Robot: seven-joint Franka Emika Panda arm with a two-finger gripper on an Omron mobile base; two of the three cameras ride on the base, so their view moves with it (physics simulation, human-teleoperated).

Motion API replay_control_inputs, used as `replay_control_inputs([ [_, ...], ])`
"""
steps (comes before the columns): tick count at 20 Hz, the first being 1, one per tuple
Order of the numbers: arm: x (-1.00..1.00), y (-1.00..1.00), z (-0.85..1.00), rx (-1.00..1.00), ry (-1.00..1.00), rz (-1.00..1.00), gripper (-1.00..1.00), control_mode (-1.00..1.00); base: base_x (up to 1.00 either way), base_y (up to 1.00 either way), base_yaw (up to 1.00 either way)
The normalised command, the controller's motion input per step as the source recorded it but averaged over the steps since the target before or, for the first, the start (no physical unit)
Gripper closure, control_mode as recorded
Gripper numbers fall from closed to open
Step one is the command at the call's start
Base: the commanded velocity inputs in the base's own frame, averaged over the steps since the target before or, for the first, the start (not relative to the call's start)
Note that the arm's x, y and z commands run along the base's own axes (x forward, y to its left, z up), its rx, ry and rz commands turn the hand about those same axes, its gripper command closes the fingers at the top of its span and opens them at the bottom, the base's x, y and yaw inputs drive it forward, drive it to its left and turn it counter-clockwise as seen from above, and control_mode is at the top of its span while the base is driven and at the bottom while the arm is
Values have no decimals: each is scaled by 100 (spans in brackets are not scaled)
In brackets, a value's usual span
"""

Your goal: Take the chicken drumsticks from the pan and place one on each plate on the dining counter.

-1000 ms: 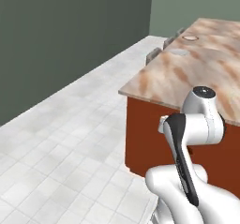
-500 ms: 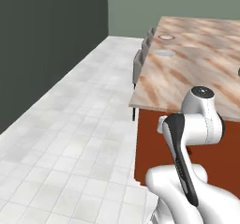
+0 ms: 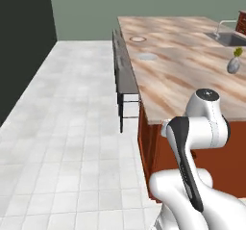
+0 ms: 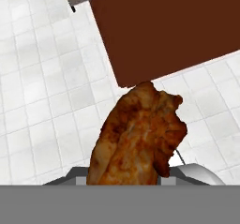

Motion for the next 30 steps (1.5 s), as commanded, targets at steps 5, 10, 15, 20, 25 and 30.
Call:
replay_control_inputs([
  [5,0,0,0,0,0,0,100,100,59,100,-55],
  [10,0,0,0,0,0,0,100,100,58,100,-58],
  [15,0,0,0,0,0,0,100,100,65,100,-57],
  [20,0,0,0,0,0,0,100,100,67,100,-51],
  [25,0,0,0,0,0,0,100,100,65,100,-48],
  [30,0,0,0,0,0,0,100,100,60,100,-39],
])
